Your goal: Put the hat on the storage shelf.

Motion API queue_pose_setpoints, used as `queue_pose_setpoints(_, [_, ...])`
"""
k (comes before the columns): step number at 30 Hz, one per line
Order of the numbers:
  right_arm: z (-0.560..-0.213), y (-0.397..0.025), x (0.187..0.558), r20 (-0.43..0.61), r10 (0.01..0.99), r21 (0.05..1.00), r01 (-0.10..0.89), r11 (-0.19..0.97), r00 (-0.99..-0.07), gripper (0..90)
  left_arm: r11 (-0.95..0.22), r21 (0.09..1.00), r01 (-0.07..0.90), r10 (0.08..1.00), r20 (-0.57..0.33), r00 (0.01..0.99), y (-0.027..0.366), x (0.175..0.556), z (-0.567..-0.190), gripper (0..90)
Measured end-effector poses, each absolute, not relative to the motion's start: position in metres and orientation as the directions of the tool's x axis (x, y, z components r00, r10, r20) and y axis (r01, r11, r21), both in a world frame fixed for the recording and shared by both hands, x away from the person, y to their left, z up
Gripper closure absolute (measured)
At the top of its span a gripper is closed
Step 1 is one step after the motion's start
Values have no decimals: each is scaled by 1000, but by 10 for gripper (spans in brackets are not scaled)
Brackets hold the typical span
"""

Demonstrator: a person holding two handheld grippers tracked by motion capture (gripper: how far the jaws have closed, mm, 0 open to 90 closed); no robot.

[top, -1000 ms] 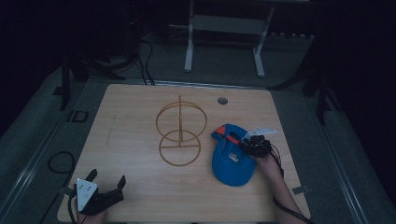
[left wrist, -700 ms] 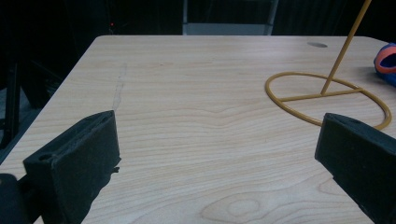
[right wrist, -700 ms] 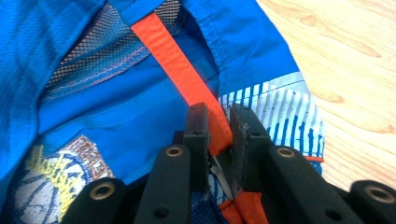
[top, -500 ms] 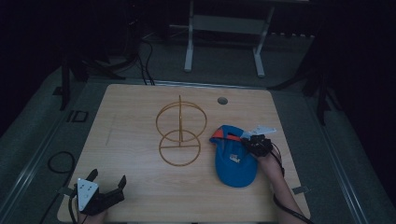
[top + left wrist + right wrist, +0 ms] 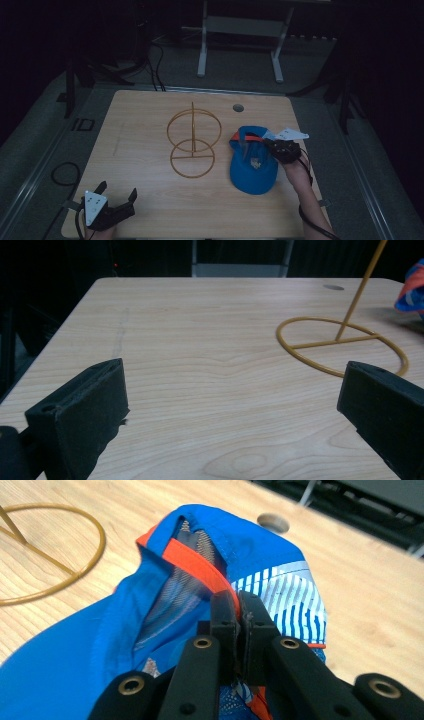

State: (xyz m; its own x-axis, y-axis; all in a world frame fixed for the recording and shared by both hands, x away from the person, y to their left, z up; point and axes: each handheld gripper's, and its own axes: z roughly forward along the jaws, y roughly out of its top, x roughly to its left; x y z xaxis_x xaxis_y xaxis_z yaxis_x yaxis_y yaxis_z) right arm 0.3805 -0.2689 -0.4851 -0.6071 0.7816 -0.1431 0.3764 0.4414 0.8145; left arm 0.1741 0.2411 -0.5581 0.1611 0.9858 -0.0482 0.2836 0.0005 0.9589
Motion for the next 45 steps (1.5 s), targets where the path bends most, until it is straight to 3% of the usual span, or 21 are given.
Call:
queue_pose_setpoints(10, [-433,-269,357,-218,775,860,258,440,-594,867,-26,957,289,972,-44,232,222,173,-550,2])
queue_pose_setpoints(21, [-402,-276,325,-273,757,876,172,451,-593,868,-22,947,321,945,-85,317,195,174,-530,2])
queue_pose_setpoints(43, [-395,-277,252,-301,715,896,71,439,-631,867,-116,949,292,845,-60,531,128,192,-486,2])
queue_pose_setpoints(45, [-397,-274,247,-302,709,897,63,438,-637,867,-143,946,290,812,-55,581,108,195,-480,2])
